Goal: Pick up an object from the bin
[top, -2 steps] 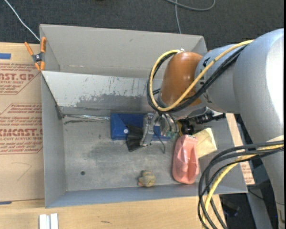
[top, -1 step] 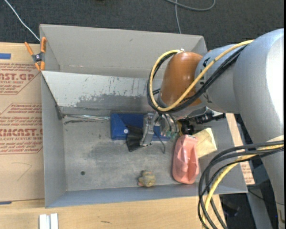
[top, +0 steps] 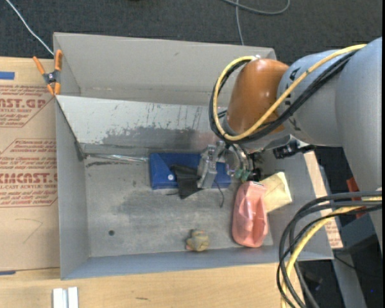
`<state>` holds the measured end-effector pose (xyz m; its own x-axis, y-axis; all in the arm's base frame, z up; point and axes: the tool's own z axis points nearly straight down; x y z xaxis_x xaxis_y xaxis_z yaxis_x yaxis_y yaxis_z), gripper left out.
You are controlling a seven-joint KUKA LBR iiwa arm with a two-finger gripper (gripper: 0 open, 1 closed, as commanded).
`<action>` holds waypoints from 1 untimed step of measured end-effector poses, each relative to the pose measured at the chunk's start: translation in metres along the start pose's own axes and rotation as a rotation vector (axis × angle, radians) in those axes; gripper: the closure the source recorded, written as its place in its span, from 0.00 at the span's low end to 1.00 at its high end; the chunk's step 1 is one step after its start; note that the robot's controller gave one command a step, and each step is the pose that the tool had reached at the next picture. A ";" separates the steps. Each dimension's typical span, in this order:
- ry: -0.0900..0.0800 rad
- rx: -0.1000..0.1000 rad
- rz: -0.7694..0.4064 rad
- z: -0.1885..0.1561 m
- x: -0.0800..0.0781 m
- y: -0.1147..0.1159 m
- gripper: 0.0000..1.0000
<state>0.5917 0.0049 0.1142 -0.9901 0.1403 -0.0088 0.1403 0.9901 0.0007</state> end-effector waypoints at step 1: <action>0.003 -0.001 0.028 0.012 0.006 0.000 1.00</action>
Offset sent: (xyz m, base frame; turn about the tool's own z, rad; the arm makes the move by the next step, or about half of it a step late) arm -0.0257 -0.0216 0.0575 0.0038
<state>0.5860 0.0059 0.1020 -0.9857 0.1682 -0.0055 0.1682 0.9858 0.0018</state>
